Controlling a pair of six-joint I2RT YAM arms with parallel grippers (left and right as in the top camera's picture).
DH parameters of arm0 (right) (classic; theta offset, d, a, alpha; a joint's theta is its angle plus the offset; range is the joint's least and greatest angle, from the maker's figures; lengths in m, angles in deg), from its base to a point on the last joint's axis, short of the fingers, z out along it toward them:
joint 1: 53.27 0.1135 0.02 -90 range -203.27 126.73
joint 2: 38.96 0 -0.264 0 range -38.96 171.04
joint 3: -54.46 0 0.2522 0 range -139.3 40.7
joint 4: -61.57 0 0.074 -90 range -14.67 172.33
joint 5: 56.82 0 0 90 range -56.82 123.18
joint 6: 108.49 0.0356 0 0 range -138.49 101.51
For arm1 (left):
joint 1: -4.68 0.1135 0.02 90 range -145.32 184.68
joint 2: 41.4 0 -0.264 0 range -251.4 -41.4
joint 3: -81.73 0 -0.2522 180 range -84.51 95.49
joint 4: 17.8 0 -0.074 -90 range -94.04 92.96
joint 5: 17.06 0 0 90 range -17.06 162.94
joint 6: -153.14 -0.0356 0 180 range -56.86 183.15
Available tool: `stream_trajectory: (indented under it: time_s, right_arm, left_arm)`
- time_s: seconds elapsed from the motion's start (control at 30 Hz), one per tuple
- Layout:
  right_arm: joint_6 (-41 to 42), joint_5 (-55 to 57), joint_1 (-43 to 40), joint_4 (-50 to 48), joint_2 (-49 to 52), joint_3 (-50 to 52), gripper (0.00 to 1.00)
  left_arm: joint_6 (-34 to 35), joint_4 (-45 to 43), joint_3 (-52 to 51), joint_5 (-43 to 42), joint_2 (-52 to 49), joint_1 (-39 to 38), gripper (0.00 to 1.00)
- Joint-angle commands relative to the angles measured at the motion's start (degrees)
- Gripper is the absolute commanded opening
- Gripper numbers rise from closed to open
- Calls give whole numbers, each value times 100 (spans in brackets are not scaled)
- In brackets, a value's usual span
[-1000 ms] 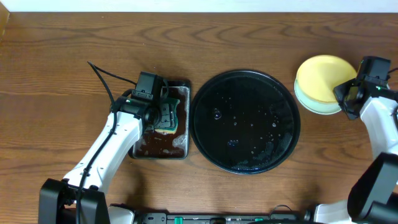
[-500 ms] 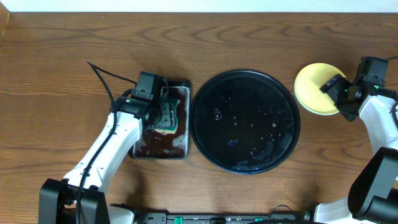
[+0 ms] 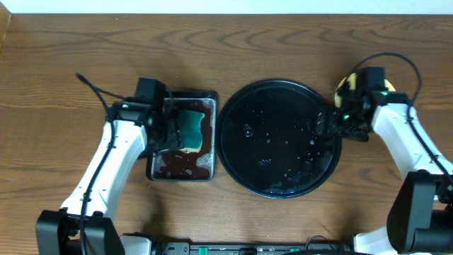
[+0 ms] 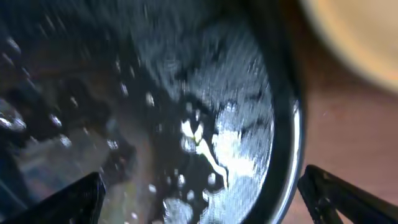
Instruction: Clean dirty plates on tray and stack at the side
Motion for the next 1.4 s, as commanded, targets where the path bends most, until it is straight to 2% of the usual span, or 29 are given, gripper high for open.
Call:
stream_trajectory:
  time_s: [0.0, 0.13, 0.27, 0.53, 0.63, 0.77, 0.9, 1.37]
  right_arm:
    - [-24, 463, 258, 269, -273, -37, 99]
    - [-24, 503, 476, 457, -796, 48, 99]
    - [44, 568, 638, 203, -1816, 566, 99]
    - [129, 1128, 881, -809, -5025, 2398, 99]
    - [129, 1228, 881, -824, -5963, 2721, 99]
    - [129, 1226, 883, -356, -6784, 2802, 99]
    - [129, 1228, 883, 136, -7132, 2802, 99]
    - [129, 1228, 881, 1182, -7130, 2802, 99]
  left_arm:
    - [57, 363, 79, -33, 76, 133, 75]
    - [55, 608, -138, -35, 387, 131, 75]
    - [9, 498, -525, -33, 1064, 131, 75]
    - [-413, -861, -1801, -33, 3733, -70, 75]
    - [-254, -1108, -2107, -33, 4631, -81, 75]
    - [-258, -1088, -2144, -33, 5386, -79, 75]
    - [-258, -1086, -2146, -33, 5707, -81, 75]
    - [-258, -1084, -2146, -33, 5707, -81, 75]
